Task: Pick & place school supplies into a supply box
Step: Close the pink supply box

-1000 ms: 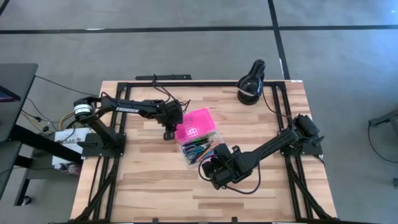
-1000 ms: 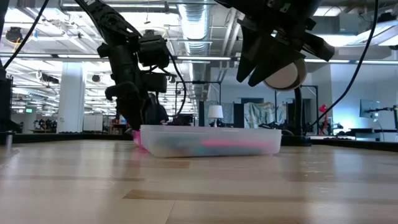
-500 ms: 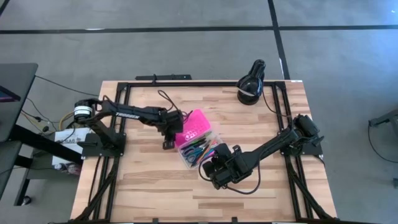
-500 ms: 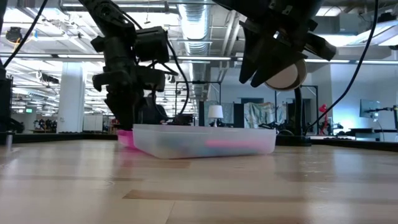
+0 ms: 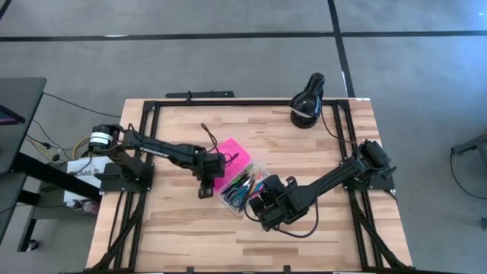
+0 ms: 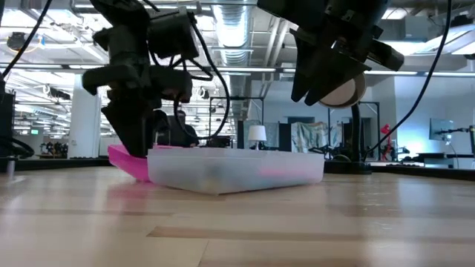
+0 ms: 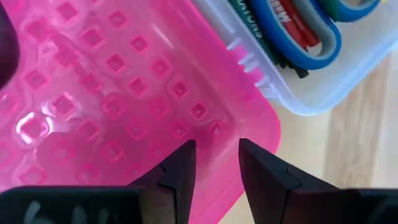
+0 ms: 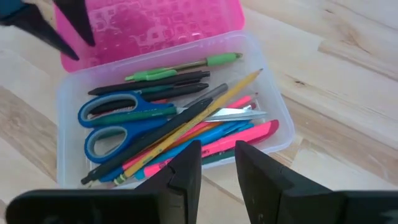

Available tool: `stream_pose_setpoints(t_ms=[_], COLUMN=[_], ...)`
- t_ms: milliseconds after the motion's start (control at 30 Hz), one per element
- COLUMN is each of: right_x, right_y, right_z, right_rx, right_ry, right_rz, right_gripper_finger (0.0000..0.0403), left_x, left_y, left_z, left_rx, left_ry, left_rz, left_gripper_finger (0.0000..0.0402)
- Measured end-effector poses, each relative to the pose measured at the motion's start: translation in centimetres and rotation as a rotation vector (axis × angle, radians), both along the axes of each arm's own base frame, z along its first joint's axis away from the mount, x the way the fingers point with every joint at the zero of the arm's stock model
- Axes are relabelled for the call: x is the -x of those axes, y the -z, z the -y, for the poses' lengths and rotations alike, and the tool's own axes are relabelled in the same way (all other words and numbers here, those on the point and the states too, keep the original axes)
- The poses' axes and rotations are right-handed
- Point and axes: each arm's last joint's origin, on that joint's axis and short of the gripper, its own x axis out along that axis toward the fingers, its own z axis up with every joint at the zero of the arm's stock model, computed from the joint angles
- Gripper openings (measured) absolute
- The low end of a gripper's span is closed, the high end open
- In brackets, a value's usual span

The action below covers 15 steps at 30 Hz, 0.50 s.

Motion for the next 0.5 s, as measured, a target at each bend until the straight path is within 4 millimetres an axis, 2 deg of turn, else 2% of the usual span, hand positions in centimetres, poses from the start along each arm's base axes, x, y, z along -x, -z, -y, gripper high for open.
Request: stream_pose_setpoints(t_ms=[133, 267, 400, 500], right_x=[0.1, 0.3, 0.5, 0.7], right_y=[0.0, 0.0, 0.0, -0.1], right_z=[-0.1, -0.6, -1.0, -1.6], right_rx=[0.003, 0.020, 0.023, 0.017], right_ry=[-0.004, -0.016, -0.029, -0.044], right_rz=[0.000, 0.009, 0.012, 0.023], right_gripper_finger=[0.0092, 0.0092, 0.0092, 0.0092], left_x=[0.0, 0.2, 0.9, 1.9], left_y=[-0.8, -2.7, -5.0, -6.0], left_z=[0.7, 0.3, -0.9, -2.5], left_rx=[-0.027, -0.067, -0.174, -0.291], left_ry=[0.010, 0.006, 0.008, 0.011], left_rz=[0.044, 0.153, 0.247, 0.250], left_gripper_finger=[0.0114, 0.0114, 0.0114, 0.0114])
